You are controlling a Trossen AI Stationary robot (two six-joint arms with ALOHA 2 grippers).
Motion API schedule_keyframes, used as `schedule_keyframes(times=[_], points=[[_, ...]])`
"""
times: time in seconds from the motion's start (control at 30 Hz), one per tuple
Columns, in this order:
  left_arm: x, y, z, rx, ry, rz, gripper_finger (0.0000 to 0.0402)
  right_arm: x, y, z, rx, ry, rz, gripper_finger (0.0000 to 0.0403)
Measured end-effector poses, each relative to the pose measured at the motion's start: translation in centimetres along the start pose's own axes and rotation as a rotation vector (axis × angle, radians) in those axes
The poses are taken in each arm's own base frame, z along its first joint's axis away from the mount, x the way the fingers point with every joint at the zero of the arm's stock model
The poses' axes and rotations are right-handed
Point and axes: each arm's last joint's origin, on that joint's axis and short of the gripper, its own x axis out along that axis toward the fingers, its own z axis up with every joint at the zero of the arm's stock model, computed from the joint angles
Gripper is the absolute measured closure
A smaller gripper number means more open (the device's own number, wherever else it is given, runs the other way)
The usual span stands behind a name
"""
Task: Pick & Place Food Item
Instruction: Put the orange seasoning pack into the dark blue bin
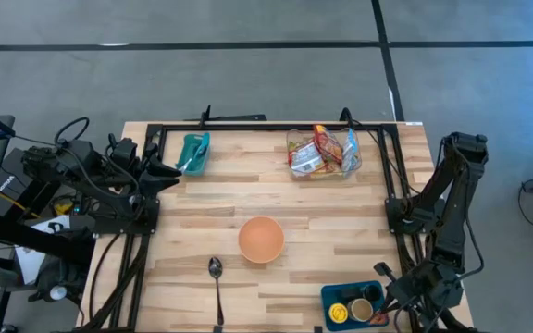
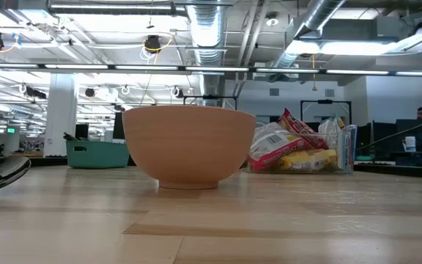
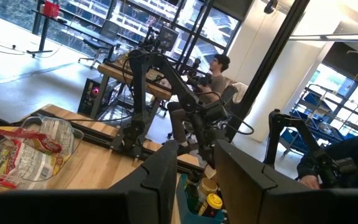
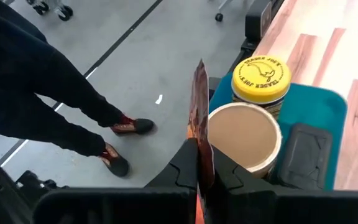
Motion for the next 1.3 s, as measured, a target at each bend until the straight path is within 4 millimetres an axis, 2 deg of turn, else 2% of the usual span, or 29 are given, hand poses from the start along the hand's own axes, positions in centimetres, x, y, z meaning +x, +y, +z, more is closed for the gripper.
schedule_keyframes(times=[0.43,0.73,1.3], points=[[0.0,0.0,0.0,0.0,0.0,0.0,0.0298,0.3,-0.6,0.4,-0.052,-0.005,-0.028,0.0403],[0.0,0.0,0.0,0.0,0.0,0.0,0.0298,1.5,0.0,-0.9,-0.071,0.058,-0.036,0.0403],[0.0,0.0,0.0,0.0,0.0,0.0,0.0298,1.7,0.6,-1.6,-0.021,0.096,-0.01,0.0403]])
